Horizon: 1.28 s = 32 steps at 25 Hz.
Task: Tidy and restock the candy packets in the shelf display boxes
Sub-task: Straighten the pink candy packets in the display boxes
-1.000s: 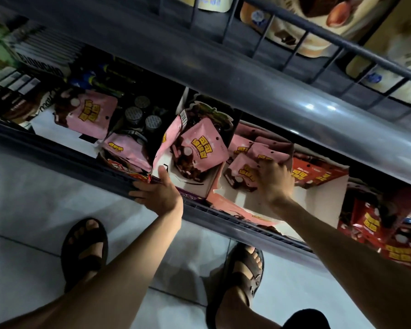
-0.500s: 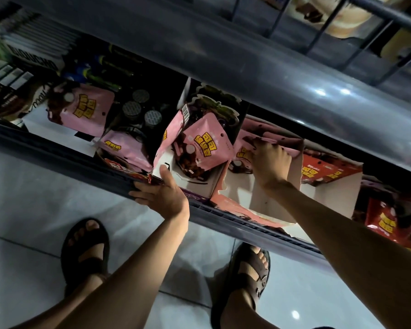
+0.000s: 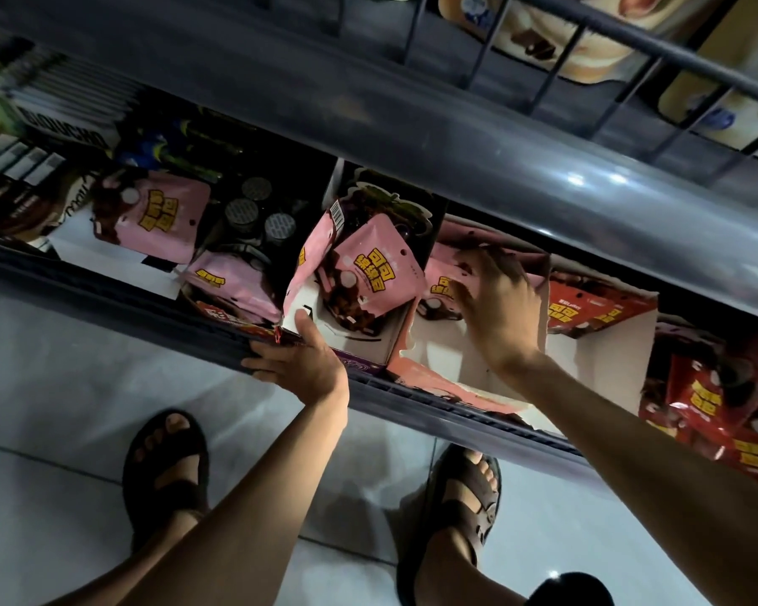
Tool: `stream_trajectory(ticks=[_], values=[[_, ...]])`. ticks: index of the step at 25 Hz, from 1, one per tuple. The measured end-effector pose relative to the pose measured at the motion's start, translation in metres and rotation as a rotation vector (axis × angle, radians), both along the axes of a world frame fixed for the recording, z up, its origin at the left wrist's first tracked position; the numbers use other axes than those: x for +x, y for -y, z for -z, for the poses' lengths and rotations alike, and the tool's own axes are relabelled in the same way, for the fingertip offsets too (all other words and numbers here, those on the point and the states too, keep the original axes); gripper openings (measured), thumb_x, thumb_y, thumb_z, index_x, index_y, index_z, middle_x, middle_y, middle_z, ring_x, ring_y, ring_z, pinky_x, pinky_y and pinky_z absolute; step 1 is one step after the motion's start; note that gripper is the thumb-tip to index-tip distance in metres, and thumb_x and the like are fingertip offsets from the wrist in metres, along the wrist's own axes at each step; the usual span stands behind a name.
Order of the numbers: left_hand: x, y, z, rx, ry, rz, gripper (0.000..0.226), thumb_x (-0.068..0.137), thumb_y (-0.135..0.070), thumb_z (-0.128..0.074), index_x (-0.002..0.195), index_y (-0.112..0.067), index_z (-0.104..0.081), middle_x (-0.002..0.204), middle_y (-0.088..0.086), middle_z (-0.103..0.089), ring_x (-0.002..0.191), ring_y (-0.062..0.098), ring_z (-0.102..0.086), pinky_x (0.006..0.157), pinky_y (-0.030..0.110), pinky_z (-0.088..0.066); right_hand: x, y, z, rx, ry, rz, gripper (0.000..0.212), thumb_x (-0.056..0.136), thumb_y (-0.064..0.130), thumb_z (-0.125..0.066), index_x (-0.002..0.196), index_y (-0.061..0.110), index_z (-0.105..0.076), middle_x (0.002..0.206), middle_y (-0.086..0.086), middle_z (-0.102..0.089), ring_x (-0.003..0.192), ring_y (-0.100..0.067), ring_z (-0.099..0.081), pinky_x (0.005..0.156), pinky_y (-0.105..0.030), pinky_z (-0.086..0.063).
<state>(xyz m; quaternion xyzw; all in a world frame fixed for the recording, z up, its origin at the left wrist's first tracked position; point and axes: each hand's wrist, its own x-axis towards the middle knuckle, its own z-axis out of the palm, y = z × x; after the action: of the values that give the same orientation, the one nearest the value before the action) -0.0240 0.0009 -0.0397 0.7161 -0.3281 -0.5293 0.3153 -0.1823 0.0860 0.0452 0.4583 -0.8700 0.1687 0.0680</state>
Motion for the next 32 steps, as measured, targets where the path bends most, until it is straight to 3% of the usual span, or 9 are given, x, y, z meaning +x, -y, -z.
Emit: stream_trajectory(ticks=[3,5,8,10,13,16,24,29,32], values=[[0.002,0.000,-0.001,0.003,-0.007,0.010,0.086,0.094,-0.050,-0.047,0.152,-0.002,-0.005,0.157,0.025,0.010,0.146,0.042,0.005,0.118,0.048,-0.005,0.033,-0.006,-0.015,-0.163,0.114,-0.177,0.027,0.087,0.021,-0.068,0.113,0.016,-0.064,0.116,-0.003,-0.061,0.107,-0.020,-0.057,0.083,-0.033,-0.051],[0.004,0.000,-0.002,0.002,-0.016,0.009,0.086,0.094,-0.050,-0.048,0.152,-0.002,-0.006,0.157,0.025,0.010,0.146,0.042,0.005,0.118,0.048,-0.005,0.046,0.007,-0.017,-0.134,0.145,-0.252,0.038,0.085,0.024,-0.070,0.121,0.019,-0.059,0.119,-0.003,-0.060,0.109,-0.022,-0.056,0.084,-0.033,-0.050],[0.004,-0.001,-0.007,-0.016,-0.016,-0.019,0.085,0.093,-0.046,-0.052,0.151,0.001,-0.010,0.157,0.028,0.006,0.146,0.043,0.003,0.118,0.049,-0.007,0.047,0.043,-0.018,-0.034,0.213,-0.174,0.063,0.080,0.020,-0.073,0.137,0.018,-0.045,0.131,-0.005,-0.054,0.118,-0.026,-0.051,0.094,-0.041,-0.049],[0.003,-0.002,-0.009,-0.028,-0.019,-0.027,0.085,0.093,-0.044,-0.053,0.150,0.002,-0.011,0.156,0.029,0.005,0.145,0.043,0.002,0.118,0.048,-0.007,0.048,0.056,-0.017,-0.045,0.212,-0.126,0.066,0.080,0.015,-0.073,0.139,0.022,-0.043,0.131,-0.005,-0.056,0.115,-0.025,-0.056,0.093,-0.040,-0.051],[0.001,0.000,-0.006,-0.039,-0.014,-0.038,0.084,0.093,-0.043,-0.054,0.150,0.003,-0.012,0.156,0.031,0.004,0.145,0.045,0.001,0.118,0.049,-0.007,0.054,0.059,-0.014,-0.051,0.274,-0.113,0.048,0.083,0.012,-0.069,0.127,0.024,-0.054,0.110,-0.008,-0.068,0.092,-0.025,-0.068,0.078,-0.039,-0.058],[0.001,0.000,-0.004,-0.033,-0.015,-0.043,0.085,0.093,-0.044,-0.054,0.150,0.002,-0.012,0.156,0.031,0.004,0.145,0.045,0.001,0.118,0.052,-0.009,0.058,0.060,-0.006,0.107,0.350,-0.045,0.018,0.086,0.023,-0.068,0.102,0.015,-0.066,0.090,-0.011,-0.070,0.081,-0.028,-0.067,0.073,-0.041,-0.057],[0.007,0.000,-0.001,0.014,-0.028,0.032,0.082,0.095,-0.044,-0.050,0.153,-0.006,-0.005,0.158,0.022,0.010,0.146,0.039,0.007,0.118,0.053,-0.007,0.051,0.040,-0.017,-0.002,0.470,0.056,0.021,0.091,0.029,-0.050,0.085,0.013,-0.063,0.074,-0.011,-0.067,0.066,-0.033,-0.064,0.059,-0.043,-0.055],[0.013,-0.004,-0.001,0.022,-0.006,0.092,0.075,0.098,-0.028,-0.047,0.153,-0.009,-0.001,0.159,0.018,0.013,0.147,0.036,0.009,0.118,0.053,-0.009,0.045,0.012,-0.030,-0.088,0.366,0.036,0.010,0.094,0.019,-0.050,0.097,0.012,-0.058,0.073,-0.006,-0.066,0.061,-0.028,-0.062,0.056,-0.041,-0.053],[0.014,-0.004,-0.005,0.038,-0.003,0.111,0.073,0.099,-0.030,-0.045,0.154,-0.010,0.000,0.159,0.017,0.014,0.147,0.036,0.010,0.117,0.052,-0.007,0.055,-0.017,-0.030,-0.202,0.447,0.070,0.013,0.097,0.015,-0.048,0.109,0.011,-0.051,0.080,-0.005,-0.067,0.062,-0.026,-0.066,0.050,-0.041,-0.055]])
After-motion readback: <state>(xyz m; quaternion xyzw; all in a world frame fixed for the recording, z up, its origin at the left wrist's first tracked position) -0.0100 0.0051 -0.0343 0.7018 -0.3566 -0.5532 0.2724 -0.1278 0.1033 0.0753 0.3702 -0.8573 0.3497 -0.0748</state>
